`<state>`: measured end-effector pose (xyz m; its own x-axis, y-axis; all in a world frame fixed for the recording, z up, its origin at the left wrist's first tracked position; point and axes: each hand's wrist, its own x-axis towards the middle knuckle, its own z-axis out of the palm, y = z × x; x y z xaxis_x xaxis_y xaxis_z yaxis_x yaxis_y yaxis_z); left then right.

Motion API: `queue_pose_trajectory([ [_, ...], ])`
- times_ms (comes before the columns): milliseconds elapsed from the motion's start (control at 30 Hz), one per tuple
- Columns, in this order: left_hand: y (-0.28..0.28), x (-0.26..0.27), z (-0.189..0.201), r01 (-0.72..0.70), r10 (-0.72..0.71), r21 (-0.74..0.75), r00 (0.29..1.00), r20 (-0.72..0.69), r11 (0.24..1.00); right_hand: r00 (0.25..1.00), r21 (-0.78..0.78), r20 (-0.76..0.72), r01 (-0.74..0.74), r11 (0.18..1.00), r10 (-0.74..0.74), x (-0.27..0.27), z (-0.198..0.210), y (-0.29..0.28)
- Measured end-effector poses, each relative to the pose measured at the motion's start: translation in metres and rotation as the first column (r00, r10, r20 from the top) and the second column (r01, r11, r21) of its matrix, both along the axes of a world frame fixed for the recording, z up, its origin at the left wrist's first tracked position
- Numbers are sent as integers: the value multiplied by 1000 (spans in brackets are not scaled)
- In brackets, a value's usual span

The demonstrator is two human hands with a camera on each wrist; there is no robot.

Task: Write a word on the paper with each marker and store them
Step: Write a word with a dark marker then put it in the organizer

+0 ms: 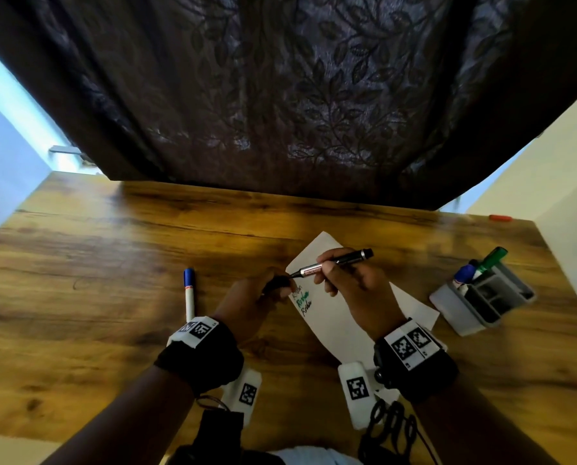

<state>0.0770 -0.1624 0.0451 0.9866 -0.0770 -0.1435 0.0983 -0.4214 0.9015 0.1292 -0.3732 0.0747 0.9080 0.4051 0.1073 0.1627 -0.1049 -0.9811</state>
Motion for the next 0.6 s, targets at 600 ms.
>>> queue_pose_trajectory([
  [600,12,4,7,43,-126,308,959,254,950,991,-157,-31,127,979,-134,-13,-2,36],
])
